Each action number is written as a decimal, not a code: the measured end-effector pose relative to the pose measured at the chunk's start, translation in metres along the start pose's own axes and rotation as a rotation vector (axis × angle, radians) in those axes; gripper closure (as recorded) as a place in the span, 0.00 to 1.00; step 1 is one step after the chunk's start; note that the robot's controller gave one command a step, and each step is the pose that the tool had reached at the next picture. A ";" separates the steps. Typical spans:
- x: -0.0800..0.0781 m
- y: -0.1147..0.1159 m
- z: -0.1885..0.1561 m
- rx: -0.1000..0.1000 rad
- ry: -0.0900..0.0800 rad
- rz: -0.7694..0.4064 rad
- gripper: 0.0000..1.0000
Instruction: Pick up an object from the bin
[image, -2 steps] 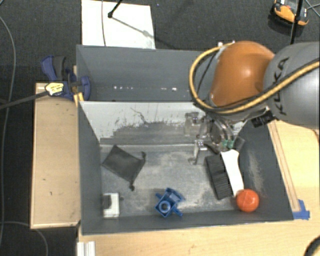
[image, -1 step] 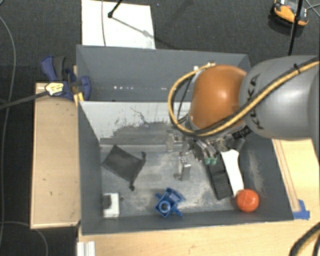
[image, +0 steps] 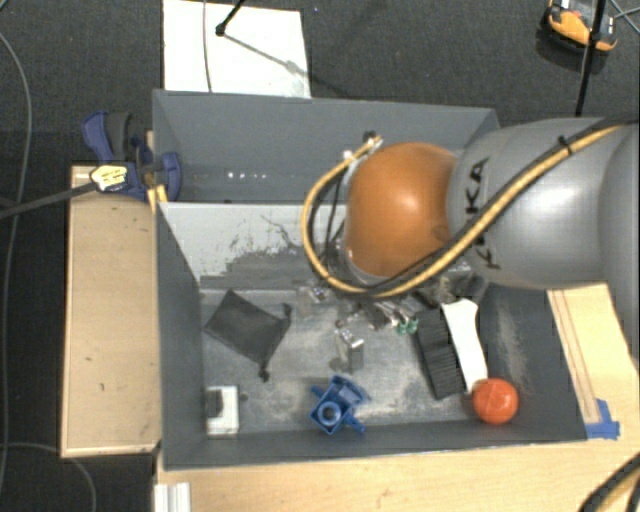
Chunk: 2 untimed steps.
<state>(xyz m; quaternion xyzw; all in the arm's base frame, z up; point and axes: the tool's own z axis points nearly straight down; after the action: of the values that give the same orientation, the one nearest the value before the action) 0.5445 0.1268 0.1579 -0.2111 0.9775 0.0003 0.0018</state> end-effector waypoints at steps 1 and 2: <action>-0.001 0.017 0.017 0.000 -0.002 -0.078 0.00; -0.053 0.068 0.080 0.000 -0.010 0.002 0.00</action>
Offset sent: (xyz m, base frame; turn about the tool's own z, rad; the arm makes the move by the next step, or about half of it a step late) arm 0.0203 0.0876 -0.0879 0.0025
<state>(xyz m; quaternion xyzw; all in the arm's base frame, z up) 0.5648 0.2105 0.0778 -0.2102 0.9776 0.0013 0.0067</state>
